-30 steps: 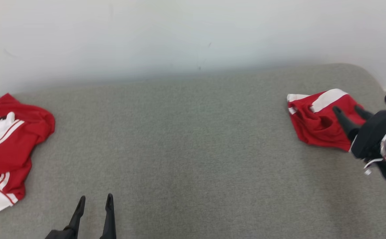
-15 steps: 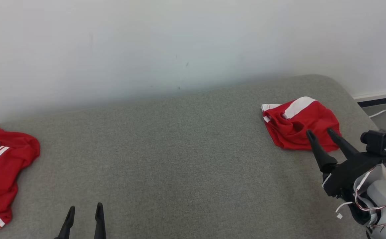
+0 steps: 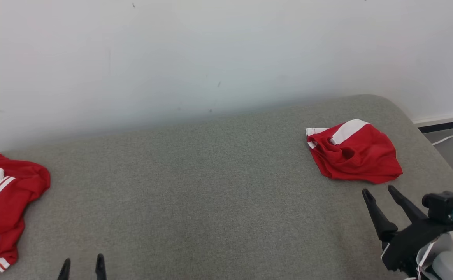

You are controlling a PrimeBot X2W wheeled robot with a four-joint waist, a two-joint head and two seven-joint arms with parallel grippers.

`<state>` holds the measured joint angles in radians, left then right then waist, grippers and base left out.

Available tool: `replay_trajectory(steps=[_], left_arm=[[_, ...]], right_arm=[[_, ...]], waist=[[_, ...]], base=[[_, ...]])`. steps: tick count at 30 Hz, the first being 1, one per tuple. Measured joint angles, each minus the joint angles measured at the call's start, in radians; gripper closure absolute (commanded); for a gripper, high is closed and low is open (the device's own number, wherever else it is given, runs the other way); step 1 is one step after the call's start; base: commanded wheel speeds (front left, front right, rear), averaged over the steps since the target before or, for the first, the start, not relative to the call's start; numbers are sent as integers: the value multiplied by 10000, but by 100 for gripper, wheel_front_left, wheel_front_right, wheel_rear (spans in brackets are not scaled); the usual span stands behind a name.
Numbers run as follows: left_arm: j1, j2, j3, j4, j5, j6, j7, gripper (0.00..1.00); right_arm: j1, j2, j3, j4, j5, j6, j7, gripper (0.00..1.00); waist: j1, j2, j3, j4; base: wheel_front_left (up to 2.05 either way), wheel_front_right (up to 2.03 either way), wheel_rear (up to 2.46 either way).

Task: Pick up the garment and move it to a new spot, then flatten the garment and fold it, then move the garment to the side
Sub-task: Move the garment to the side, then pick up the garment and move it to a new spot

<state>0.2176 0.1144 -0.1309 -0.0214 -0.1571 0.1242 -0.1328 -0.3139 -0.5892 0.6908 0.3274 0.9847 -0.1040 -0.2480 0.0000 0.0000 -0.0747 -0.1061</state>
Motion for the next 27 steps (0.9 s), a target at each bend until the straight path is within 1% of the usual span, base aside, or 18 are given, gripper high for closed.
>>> replay_trajectory(steps=[2,4,6,11,13,21,27], left_arm=[[132,17,184,-8,0,2,23,0],[276,46,314,-19,0,2,107,0],[304,33,336,-63,25,0,176,0],[508,-13,466,-226,211,0,282,0],[508,-38,504,-290,280,2,368,0],[462,-151,508,-341,311,2,481,0],[400,-121,487,-267,230,-13,535,0]], right_arm=[[262,23,-134,-138,-8,-31,0,0],[757,31,-483,-324,6,-113,0,0],[1054,35,-721,-464,6,-117,0,0],[1406,75,-1338,-897,-12,-173,-2,0],[1547,38,-1515,-1101,-407,-194,0,0],[2144,88,-2219,-1396,-675,-203,-2,0],[2406,288,-2819,-1469,-1091,-205,-31,0]], waist=[[0,0,-26,37],[0,0,-52,84],[0,0,-64,120],[0,0,-58,162],[0,0,-40,180],[0,0,12,179],[1,0,56,135]], base=[[0,0,0],[0,0,0],[0,0,0],[0,0,0],[0,0,0],[0,0,0],[0,0,0]])
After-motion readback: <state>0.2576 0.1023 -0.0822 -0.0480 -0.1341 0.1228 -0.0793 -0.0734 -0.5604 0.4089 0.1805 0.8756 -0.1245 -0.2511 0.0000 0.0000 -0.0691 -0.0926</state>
